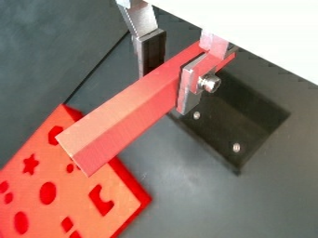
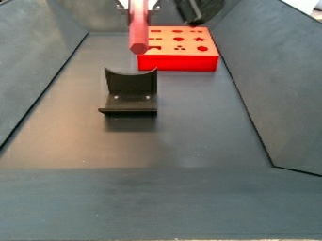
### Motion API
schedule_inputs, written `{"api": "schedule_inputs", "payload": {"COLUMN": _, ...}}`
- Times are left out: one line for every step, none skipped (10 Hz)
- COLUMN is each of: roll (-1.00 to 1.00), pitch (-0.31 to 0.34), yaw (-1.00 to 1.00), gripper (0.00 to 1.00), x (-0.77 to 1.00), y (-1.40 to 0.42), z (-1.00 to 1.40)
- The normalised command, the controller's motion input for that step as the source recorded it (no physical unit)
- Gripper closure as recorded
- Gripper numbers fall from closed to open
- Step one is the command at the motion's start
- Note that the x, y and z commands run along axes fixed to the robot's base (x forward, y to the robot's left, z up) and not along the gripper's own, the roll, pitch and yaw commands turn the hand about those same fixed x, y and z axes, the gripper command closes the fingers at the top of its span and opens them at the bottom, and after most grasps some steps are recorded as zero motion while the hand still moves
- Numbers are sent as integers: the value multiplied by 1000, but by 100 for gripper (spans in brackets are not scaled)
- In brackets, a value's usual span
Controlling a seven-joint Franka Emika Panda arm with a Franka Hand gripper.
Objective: Pick up the hexagon object. Move up. Place the hexagon object on the fixture. Regrasp the hexagon object. Move to above the board. Insert the hexagon object.
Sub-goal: Place the hexagon object on the fixture.
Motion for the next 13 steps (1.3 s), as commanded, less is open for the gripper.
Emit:
{"api": "schedule_inputs", "payload": {"roll": -427, "pitch": 52, "yaw": -112, "gripper": 100, "x": 328, "y": 49, "z": -20}}
{"api": "schedule_inputs", "payload": {"roll": -321, "pitch": 47, "yaw": -108, "gripper": 100, "x": 276, "y": 49, "z": -22}}
{"api": "schedule_inputs", "payload": {"roll": -1000, "pitch": 164, "yaw": -72, "gripper": 100, "x": 157, "y": 132, "z": -1000}}
{"api": "schedule_inputs", "payload": {"roll": -1000, "pitch": 156, "yaw": -73, "gripper": 100, "x": 138, "y": 136, "z": -1000}}
{"api": "schedule_inputs", "payload": {"roll": -1000, "pitch": 157, "yaw": -125, "gripper": 100, "x": 143, "y": 140, "z": -1000}}
{"api": "schedule_inputs", "payload": {"roll": -950, "pitch": 165, "yaw": -142, "gripper": 100, "x": 152, "y": 135, "z": -1000}}
{"api": "schedule_inputs", "payload": {"roll": -736, "pitch": 144, "yaw": -162, "gripper": 100, "x": 166, "y": 140, "z": -1000}}
{"api": "schedule_inputs", "payload": {"roll": -574, "pitch": 117, "yaw": -177, "gripper": 100, "x": 174, "y": 144, "z": -1000}}
{"api": "schedule_inputs", "payload": {"roll": -360, "pitch": 77, "yaw": -189, "gripper": 100, "x": 185, "y": 148, "z": -1000}}
{"api": "schedule_inputs", "payload": {"roll": -270, "pitch": 61, "yaw": -187, "gripper": 100, "x": 192, "y": 141, "z": -1000}}
{"api": "schedule_inputs", "payload": {"roll": -184, "pitch": 12, "yaw": -172, "gripper": 100, "x": 163, "y": 116, "z": -825}}
{"api": "schedule_inputs", "payload": {"roll": -172, "pitch": -9, "yaw": -165, "gripper": 100, "x": 140, "y": 103, "z": -696}}
{"api": "schedule_inputs", "payload": {"roll": -157, "pitch": -34, "yaw": -140, "gripper": 100, "x": 108, "y": 71, "z": -449}}
